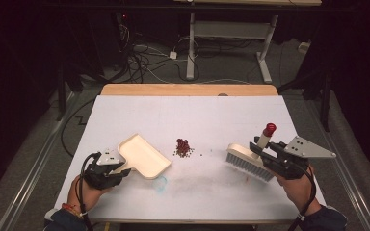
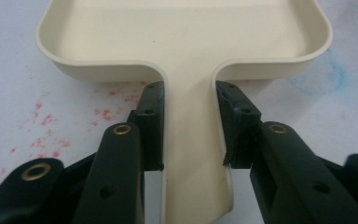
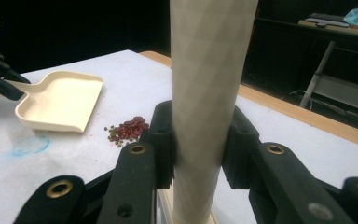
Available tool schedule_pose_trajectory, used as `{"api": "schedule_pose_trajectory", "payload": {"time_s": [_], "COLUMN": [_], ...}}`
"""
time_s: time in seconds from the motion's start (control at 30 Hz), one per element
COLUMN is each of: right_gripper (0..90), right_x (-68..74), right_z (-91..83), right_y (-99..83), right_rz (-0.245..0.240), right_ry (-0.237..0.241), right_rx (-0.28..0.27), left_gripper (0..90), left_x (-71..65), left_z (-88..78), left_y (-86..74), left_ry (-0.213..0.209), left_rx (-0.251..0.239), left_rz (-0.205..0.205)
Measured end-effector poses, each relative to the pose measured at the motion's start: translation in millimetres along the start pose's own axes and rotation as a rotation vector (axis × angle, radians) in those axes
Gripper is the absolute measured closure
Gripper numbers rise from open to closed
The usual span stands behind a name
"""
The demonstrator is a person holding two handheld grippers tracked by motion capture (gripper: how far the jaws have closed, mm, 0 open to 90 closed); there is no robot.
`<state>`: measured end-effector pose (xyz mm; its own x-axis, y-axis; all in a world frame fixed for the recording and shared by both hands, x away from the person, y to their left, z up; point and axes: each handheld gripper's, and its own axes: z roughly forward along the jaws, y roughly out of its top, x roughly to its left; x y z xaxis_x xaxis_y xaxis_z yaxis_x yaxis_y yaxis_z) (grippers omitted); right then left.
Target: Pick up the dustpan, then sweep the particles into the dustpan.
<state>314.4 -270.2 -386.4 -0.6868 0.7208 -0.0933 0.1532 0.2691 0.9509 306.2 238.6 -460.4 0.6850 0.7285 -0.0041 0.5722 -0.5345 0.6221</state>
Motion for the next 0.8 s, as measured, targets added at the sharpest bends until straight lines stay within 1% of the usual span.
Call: {"api": "schedule_pose_trajectory", "payload": {"time_s": [0.13,0.2,0.33,0.37,0.43,0.57,0.7,0.8], "right_gripper": [70.1,70.1,70.1,70.1,70.1,70.1,70.1,70.1], "right_x": [-1.0,-1.4,-1.4,-0.9,-1.1,-1.3,-1.4,-1.4], "right_z": [2.0,3.4,7.8,9.7,15.7,21.3,28.3,36.8], "right_y": [0.2,2.0,4.9,5.8,8.3,10.2,14.0,18.8], "right_rz": [0.004,0.001,0.004,0.007,-0.006,-0.007,-0.01,-0.017], "right_ry": [-0.002,-0.002,0.001,0.002,0.007,0.009,0.007,0.004], "right_rx": [0.001,-0.004,-0.007,-0.007,-0.007,-0.007,-0.01,-0.01], "left_gripper": [63.9,63.9,63.9,63.9,63.9,63.9,63.9,63.9], "left_x": [-1.5,-3.5,-9.3,-9.8,-10.6,-11.4,-12.7,-13.6], "left_z": [0.0,-0.8,-2.9,-3.4,-4.0,-3.8,-4.0,-3.0], "left_y": [-0.4,-0.9,-2.0,-2.7,-3.9,-6.3,-5.8,-5.3], "left_ry": [-0.005,-0.013,-0.014,-0.017,-0.018,-0.024,-0.028,-0.034], "left_rx": [0.007,0.004,0.007,0.007,0.009,0.011,0.015,0.018], "left_rz": [0.012,0.013,0.027,0.028,0.028,0.025,0.032,0.033]}}
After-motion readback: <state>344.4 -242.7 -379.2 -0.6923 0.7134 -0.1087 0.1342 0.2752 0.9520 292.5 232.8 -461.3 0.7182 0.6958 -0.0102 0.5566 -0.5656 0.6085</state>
